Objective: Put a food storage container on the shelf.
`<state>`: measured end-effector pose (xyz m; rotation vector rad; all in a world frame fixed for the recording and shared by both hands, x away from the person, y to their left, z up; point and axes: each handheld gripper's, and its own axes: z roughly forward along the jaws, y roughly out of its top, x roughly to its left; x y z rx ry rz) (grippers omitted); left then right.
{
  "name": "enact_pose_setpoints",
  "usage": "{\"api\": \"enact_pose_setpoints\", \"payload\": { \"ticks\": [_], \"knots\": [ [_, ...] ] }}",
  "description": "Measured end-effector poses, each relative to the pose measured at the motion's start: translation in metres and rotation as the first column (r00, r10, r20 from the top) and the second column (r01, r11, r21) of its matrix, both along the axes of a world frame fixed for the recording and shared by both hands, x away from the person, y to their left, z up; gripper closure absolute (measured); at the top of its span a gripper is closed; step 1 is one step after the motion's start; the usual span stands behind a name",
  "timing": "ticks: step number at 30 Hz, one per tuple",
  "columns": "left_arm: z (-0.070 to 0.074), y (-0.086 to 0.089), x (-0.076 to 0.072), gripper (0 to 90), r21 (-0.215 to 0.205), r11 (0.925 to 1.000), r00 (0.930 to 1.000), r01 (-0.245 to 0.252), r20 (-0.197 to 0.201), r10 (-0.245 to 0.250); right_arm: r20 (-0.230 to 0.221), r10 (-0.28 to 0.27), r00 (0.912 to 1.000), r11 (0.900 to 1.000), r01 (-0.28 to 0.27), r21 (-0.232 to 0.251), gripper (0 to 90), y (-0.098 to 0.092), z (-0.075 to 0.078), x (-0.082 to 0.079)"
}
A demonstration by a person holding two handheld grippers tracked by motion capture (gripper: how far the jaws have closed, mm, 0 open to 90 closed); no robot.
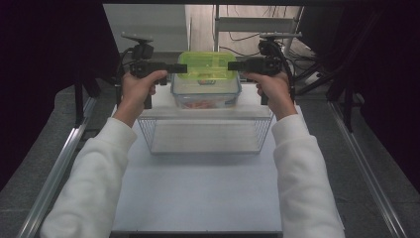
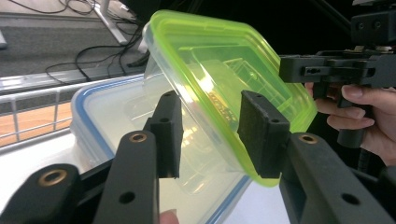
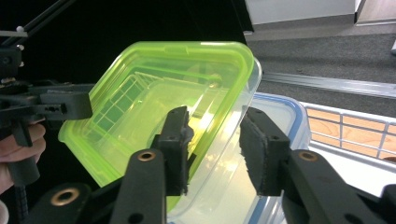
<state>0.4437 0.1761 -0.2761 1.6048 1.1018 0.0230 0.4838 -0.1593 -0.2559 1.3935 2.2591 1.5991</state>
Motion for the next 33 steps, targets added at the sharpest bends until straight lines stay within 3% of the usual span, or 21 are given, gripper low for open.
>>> {"api": "enact_pose_setpoints", "payload": {
  "ticks": [3, 5, 9, 12, 16, 20, 23, 29, 33],
  "knots": [
    [-0.001, 0.0, 0.001, 56.2, -0.001, 1.0, 1.0, -0.004, 0.002, 0.004, 0.003, -0.006, 1.0, 1.0, 0.006, 0.009, 56.8, 0.001, -0.001, 0.001],
    [0.0, -0.001, 0.0, 51.0, 0.003, 1.0, 0.9998, -0.006, 0.019, 0.006, 0.01, -0.025, 0.9996, 1.0, 0.024, 0.011, 49.8, 0.002, -0.001, 0.001],
    [0.001, -0.002, -0.002, 36.7, -0.007, 0.9999, 0.9994, -0.008, 0.032, 0.008, 0.036, -0.048, 0.9982, 0.998, 0.047, 0.041, 43.7, -0.001, 0.001, -0.001],
    [0.003, 0.0, -0.006, 32.2, -0.017, 0.9998, 0.9982, 0.006, 0.06, -0.005, 0.061, -0.054, 0.9967, 0.997, 0.051, 0.054, 43.2, -0.005, 0.004, -0.005],
    [0.004, -0.001, -0.007, 31.0, -0.015, 0.9996, 0.9979, 0.025, 0.06, -0.024, 0.078, -0.059, 0.9952, 0.997, 0.055, 0.057, 43.2, -0.01, 0.005, -0.009],
    [0.001, -0.008, -0.006, 26.7, 0.015, 0.9994, 0.9986, 0.032, 0.041, -0.033, 0.08, -0.062, 0.9949, 0.997, 0.058, 0.05, 43.2, -0.01, 0.006, -0.012],
    [0.001, -0.008, -0.006, 22.9, 0.027, 0.9996, 0.9987, 0.001, 0.051, -0.002, 0.085, -0.054, 0.9949, 0.998, 0.05, 0.041, 43.2, -0.009, 0.006, -0.014],
    [0.002, -0.004, -0.006, 9.3, 0.022, 0.9998, 0.9989, -0.006, 0.047, 0.005, 0.086, -0.049, 0.9951, 0.998, 0.045, 0.045, 43.2, -0.01, 0.005, -0.015],
    [0.002, 0.001, -0.009, 7.8, 0.015, 0.9998, 0.9984, -0.014, 0.055, 0.013, 0.087, -0.053, 0.9948, 0.997, 0.049, 0.051, 42.8, -0.015, 0.005, -0.016]
  ]
}}
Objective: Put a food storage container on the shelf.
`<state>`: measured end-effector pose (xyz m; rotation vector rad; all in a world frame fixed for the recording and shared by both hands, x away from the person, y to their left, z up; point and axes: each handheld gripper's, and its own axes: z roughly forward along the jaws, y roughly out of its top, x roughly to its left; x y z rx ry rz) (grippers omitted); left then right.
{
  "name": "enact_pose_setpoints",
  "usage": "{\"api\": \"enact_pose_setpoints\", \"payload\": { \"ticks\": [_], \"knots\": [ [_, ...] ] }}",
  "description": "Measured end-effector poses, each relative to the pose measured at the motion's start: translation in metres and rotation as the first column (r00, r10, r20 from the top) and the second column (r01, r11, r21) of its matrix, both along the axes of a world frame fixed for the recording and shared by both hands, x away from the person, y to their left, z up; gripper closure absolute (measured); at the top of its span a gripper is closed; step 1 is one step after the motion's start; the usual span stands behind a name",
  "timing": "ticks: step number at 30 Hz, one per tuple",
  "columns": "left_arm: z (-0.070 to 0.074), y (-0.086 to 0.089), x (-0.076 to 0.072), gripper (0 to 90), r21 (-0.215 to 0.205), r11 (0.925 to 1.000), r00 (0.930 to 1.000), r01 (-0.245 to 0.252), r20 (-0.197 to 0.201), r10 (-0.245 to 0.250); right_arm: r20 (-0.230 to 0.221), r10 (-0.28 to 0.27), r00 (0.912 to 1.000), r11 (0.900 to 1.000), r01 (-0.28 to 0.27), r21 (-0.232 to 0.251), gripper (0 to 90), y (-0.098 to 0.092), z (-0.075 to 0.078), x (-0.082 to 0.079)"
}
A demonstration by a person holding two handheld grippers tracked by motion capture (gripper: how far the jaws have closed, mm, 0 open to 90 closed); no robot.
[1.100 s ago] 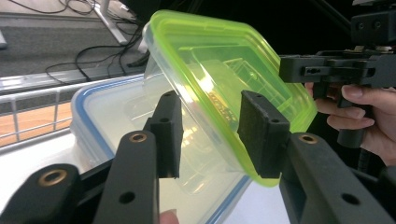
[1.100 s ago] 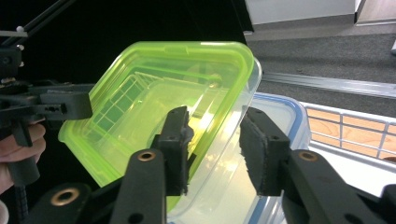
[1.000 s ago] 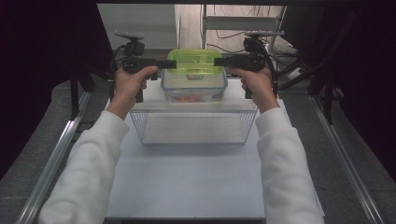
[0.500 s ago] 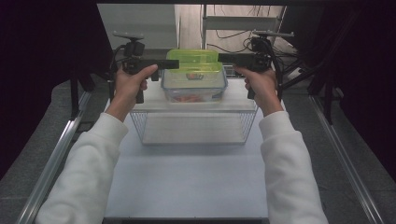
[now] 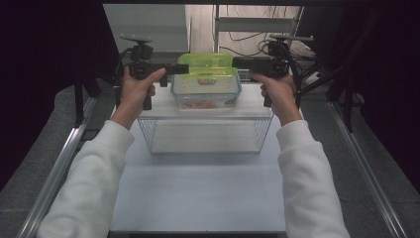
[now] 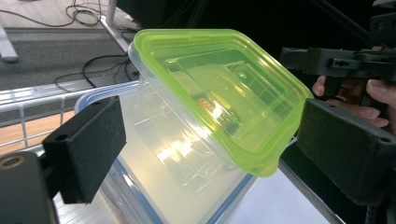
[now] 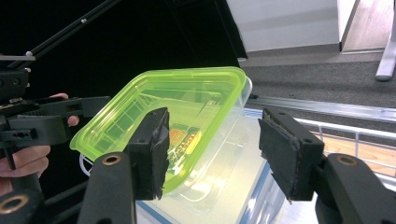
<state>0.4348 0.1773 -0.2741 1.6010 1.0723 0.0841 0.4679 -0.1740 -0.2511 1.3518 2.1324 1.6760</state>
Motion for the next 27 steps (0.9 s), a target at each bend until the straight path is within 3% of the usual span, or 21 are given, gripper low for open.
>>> {"api": "enact_pose_setpoints", "payload": {
  "ticks": [8, 11, 16, 18, 24, 27],
  "knots": [
    [-0.002, 0.014, -0.016, 10.4, -0.009, 0.9999, 0.9995, -0.004, 0.032, 0.004, 0.019, 0.027, 0.9995, 1.0, -0.027, 0.0, 41.4, -0.007, 0.001, -0.015],
    [-0.003, 0.023, -0.031, 10.6, -0.024, 0.9997, 0.9987, 0.001, 0.05, 0.0, 0.04, 0.046, 0.9982, 0.999, -0.046, 0.008, 39.7, -0.013, -0.002, -0.028],
    [-0.008, 0.029, -0.05, 11.9, -0.011, 0.9999, 0.9961, 0.0, 0.088, 0.001, 0.086, 0.07, 0.9938, 0.997, -0.071, 0.009, 38.9, -0.02, -0.008, -0.045],
    [-0.016, 0.032, -0.064, 12.0, 0.006, 0.9999, 0.9939, 0.009, 0.11, -0.009, 0.12, 0.094, 0.9883, 0.995, -0.096, 0.008, 38.7, -0.025, -0.014, -0.058],
    [-0.032, 0.036, -0.084, 12.6, 0.016, 0.9998, 0.9908, 0.013, 0.135, -0.015, 0.149, 0.122, 0.9813, 0.992, -0.124, 0.007, 38.4, -0.032, -0.026, -0.079],
    [-0.047, 0.037, -0.101, 13.0, 0.022, 0.999, 0.9881, 0.039, 0.148, -0.041, 0.166, 0.142, 0.9758, 0.989, -0.146, 0.011, 38.3, -0.039, -0.038, -0.094]
  ]
}}
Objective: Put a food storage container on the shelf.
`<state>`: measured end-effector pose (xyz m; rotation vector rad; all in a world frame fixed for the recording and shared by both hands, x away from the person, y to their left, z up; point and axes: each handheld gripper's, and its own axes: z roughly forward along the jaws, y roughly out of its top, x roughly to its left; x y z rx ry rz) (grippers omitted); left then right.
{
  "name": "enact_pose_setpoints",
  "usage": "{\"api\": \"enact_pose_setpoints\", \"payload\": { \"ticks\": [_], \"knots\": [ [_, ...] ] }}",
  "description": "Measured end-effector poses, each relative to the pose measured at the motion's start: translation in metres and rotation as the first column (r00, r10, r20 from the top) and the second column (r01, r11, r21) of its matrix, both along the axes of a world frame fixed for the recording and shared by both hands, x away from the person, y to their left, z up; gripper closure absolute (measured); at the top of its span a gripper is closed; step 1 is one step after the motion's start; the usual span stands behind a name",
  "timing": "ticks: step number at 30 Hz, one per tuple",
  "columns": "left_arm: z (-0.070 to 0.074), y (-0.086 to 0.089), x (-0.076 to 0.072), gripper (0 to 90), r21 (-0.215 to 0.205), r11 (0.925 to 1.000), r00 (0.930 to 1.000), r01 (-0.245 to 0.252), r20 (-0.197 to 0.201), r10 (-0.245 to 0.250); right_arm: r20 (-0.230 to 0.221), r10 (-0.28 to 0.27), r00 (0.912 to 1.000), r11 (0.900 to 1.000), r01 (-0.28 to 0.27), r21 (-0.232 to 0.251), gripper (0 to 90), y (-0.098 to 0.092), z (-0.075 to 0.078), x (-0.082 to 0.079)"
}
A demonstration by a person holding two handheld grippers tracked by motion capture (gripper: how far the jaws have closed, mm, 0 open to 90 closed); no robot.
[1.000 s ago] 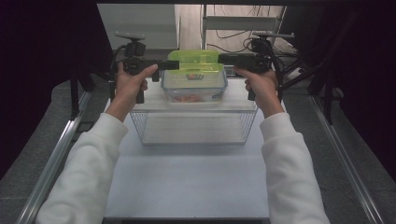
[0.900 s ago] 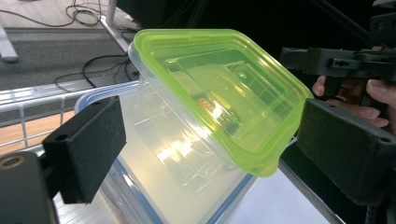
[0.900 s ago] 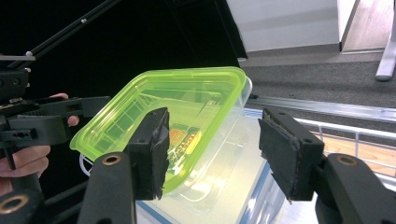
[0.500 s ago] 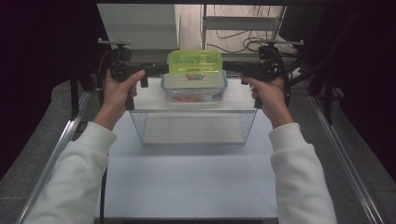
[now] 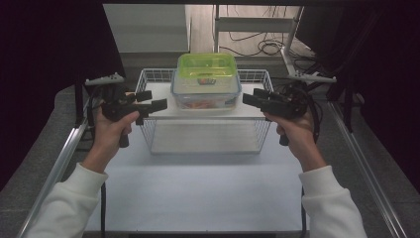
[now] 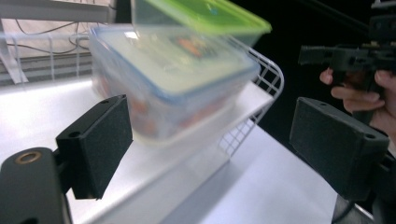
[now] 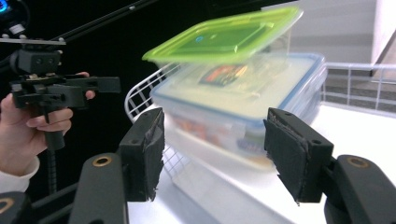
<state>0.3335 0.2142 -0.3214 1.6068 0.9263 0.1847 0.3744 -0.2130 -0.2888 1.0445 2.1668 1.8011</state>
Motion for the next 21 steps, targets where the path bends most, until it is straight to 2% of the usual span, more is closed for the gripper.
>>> {"api": "enact_pose_setpoints", "payload": {
  "ticks": [5, 6, 7, 13, 14, 15, 17, 18, 19, 20, 21],
  "knots": [
    [-0.019, 0.0, -0.022, 13.7, 0.014, 0.9998, 0.9997, 0.013, 0.021, -0.013, 0.015, 0.021, 0.9997, 1.0, -0.021, -0.007, 37.3, -0.008, -0.023, -0.018],
    [-0.019, 0.0, -0.022, 14.1, 0.014, 0.9998, 0.9997, 0.013, 0.021, -0.013, 0.013, 0.025, 0.9996, 1.0, -0.025, -0.009, 36.7, -0.009, -0.029, -0.022],
    [-0.029, -0.001, -0.032, 14.3, 0.02, 0.9996, 0.9995, 0.017, 0.026, -0.018, 0.017, 0.024, 0.9996, 1.0, -0.024, -0.014, 36.7, -0.011, -0.036, -0.026],
    [-0.065, -0.003, -0.057, 14.8, 0.025, 0.9983, 0.9986, 0.053, 0.007, -0.053, 0.047, 0.032, 0.9984, 0.998, -0.03, -0.051, 35.4, -0.021, -0.078, -0.05],
    [-0.071, -0.003, -0.061, 14.8, 0.034, 0.998, 0.9985, 0.053, 0.007, -0.054, 0.047, 0.029, 0.9984, 0.998, -0.027, -0.05, 35.2, -0.023, -0.084, -0.053],
    [-0.071, -0.003, -0.061, 15.0, 0.034, 0.998, 0.9985, 0.053, 0.007, -0.054, 0.047, 0.029, 0.9984, 0.998, -0.027, -0.05, 35.2, -0.023, -0.084, -0.053],
    [-0.083, -0.004, -0.069, 15.0, 0.051, 0.9973, 0.9986, 0.053, 0.007, -0.053, 0.036, 0.024, 0.999, 0.999, -0.023, -0.035, 35.2, -0.028, -0.098, -0.059],
    [-0.09, -0.004, -0.073, 15.0, 0.057, 0.997, 0.9986, 0.052, 0.004, -0.053, 0.027, 0.017, 0.9995, 0.999, -0.016, -0.048, 35.2, -0.032, -0.112, -0.065],
    [-0.096, -0.005, -0.077, 15.0, 0.066, 0.9964, 0.9986, 0.053, 0.004, -0.053, 0.027, 0.017, 0.9995, 0.999, -0.016, -0.048, 35.2, -0.032, -0.112, -0.065],
    [-0.11, -0.006, -0.083, 15.1, 0.076, 0.9953, 0.9982, 0.06, -0.004, -0.06, 0.018, 0.015, 0.9997, 0.997, -0.013, -0.072, 35.0, -0.035, -0.127, -0.07],
    [-0.116, -0.006, -0.086, 15.2, 0.083, 0.9946, 0.9981, 0.062, -0.011, -0.061, 0.017, 0.013, 0.9998, 0.996, -0.012, -0.089, 34.8, -0.036, -0.135, -0.072]
  ]
}}
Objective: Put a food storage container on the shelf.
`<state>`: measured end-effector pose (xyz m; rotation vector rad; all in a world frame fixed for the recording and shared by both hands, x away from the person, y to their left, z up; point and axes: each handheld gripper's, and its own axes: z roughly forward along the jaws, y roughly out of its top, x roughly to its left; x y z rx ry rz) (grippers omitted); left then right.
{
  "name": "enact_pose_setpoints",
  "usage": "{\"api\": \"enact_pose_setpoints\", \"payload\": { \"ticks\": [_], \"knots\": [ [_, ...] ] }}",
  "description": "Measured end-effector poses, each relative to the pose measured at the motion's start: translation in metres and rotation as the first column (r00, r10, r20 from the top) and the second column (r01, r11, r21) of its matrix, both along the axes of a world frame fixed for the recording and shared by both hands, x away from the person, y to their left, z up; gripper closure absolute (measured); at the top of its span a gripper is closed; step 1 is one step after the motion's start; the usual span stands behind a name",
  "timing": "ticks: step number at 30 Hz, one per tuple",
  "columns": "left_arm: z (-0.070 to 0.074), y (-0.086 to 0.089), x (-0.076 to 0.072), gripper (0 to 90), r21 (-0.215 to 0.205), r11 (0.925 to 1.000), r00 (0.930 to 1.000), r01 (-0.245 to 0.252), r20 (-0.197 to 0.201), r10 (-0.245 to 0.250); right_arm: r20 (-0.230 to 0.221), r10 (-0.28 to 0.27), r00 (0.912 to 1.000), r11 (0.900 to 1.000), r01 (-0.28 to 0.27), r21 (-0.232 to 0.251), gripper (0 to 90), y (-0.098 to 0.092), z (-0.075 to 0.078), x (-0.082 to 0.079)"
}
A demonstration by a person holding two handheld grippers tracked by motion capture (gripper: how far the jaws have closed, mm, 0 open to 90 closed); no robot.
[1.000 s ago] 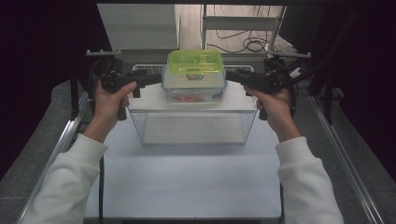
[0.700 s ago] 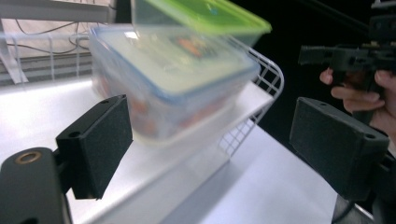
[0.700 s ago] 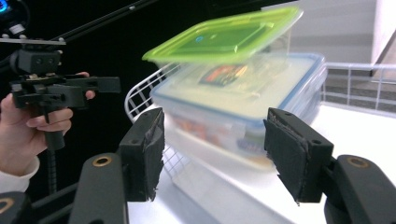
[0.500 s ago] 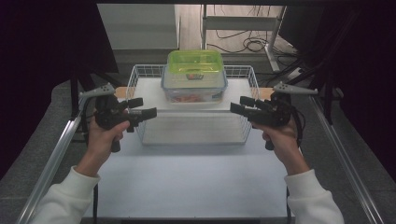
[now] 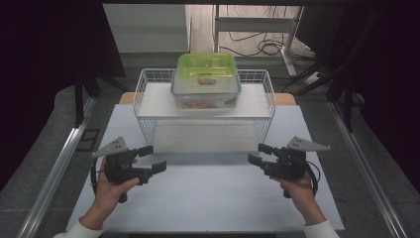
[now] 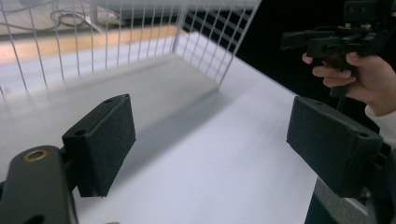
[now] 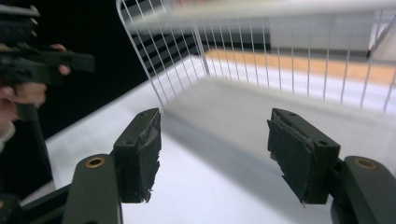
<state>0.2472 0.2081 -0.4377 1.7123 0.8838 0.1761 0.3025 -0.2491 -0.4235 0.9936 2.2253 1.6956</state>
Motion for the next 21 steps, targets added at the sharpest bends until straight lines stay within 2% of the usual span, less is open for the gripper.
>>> {"api": "enact_pose_setpoints", "payload": {
  "ticks": [1, 2, 3, 6, 11, 13, 21],
  "knots": [
    [-0.006, -0.001, -0.002, 15.2, 0.009, 1.0, 1.0, 0.0, -0.004, 0.0, -0.006, 0.0, 1.0, 1.0, 0.0, -0.015, 34.7, 0.0, -0.007, -0.002],
    [-0.006, -0.001, -0.002, 15.2, 0.009, 1.0, 1.0, 0.0, -0.004, 0.0, -0.014, 0.001, 0.9999, 1.0, -0.001, -0.03, 34.6, -0.001, -0.013, -0.004],
    [-0.017, -0.003, -0.004, 15.3, 0.027, 0.9996, 0.9997, 0.006, -0.026, -0.005, -0.023, 0.002, 0.9997, 0.999, -0.003, -0.04, 34.4, -0.001, -0.019, -0.005],
    [-0.025, -0.005, -0.005, 15.4, 0.052, 0.9986, 0.9992, 0.005, -0.039, -0.003, -0.03, 0.009, 0.9995, 0.998, -0.011, -0.069, 33.8, 0.001, -0.028, -0.007],
    [-0.029, -0.006, -0.006, 15.5, 0.077, 0.997, 0.9995, 0.005, -0.032, -0.003, -0.024, 0.02, 0.9995, 0.998, -0.022, -0.066, 33.8, 0.004, -0.029, -0.008],
    [-0.03, -0.005, -0.007, 15.6, 0.076, 0.9971, 0.9994, 0.004, -0.034, -0.002, -0.018, 0.02, 0.9996, 0.996, -0.022, -0.081, 33.0, 0.005, -0.031, -0.009],
    [-0.034, -0.004, -0.007, 15.9, 0.079, 0.9969, 0.9992, 0.003, -0.04, 0.0, -0.015, 0.004, 0.9999, 0.997, -0.005, -0.072, 30.3, 0.0, -0.037, -0.011]
  ]
}}
